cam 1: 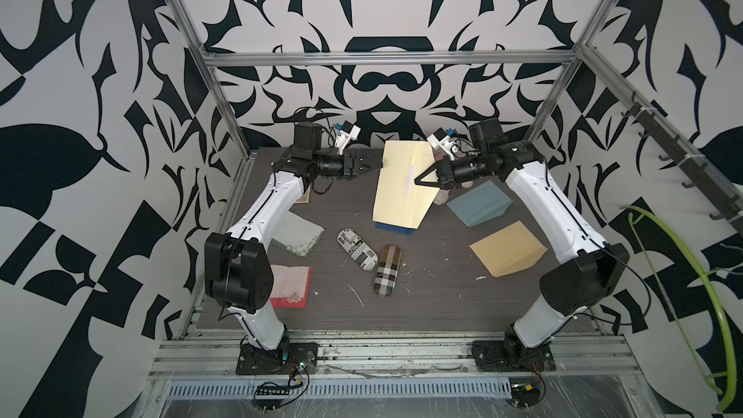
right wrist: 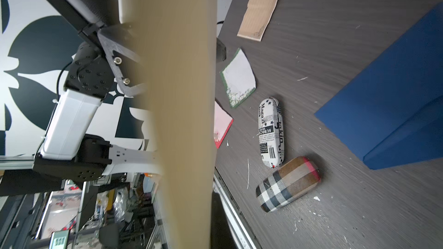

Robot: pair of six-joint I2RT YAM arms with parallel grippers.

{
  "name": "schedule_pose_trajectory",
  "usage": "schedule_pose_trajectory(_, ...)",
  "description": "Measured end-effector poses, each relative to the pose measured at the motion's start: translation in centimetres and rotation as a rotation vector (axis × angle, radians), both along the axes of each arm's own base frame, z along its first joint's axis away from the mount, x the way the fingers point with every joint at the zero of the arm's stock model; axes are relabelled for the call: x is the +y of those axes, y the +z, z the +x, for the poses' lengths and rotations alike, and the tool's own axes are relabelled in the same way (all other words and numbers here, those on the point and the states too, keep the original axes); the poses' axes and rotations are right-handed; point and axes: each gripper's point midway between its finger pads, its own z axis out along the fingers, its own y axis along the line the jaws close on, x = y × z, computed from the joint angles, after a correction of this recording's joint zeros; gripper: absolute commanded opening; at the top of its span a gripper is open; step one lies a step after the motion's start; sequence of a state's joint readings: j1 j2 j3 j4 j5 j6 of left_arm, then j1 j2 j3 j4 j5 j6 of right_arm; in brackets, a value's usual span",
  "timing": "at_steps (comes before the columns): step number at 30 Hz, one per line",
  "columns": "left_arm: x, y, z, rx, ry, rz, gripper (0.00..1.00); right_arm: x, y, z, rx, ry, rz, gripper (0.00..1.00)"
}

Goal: Take the letter paper out of the envelope
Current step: Pick up the envelope from the center of the board.

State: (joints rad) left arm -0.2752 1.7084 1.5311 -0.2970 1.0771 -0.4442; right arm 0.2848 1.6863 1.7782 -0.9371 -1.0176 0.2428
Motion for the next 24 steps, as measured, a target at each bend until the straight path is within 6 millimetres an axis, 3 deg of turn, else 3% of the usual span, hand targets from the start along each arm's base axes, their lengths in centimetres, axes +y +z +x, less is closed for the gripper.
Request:
schedule_pose_trajectory(9,-0.3,-1.4,-2.5,0.056,-0.098,-0.026,0.76,1.6,-1.2,-1.1,0.101,0.112,0.118,0.00)
schedule_pose_trajectory(14,-0.5,-1.6,-3.1,0.070,-0.112,-0.028,0.66,2.4,-0.8,-1.3,0.104,0.158,0.171,0.00)
schedule_pose_trajectory(19,-0.9,-1.5,-3.5,0.087,-0.127,-0.031,0.48,3.1,-1.4,-1.1,0.126,0.185,0.192,0.00)
schedule_pose_trajectory(24,-1.3,-1.4,-3.9,0.114,-0.139,-0.035,0.16,3.4,-2.3,-0.5,0.147,0.192,0.200,0.00)
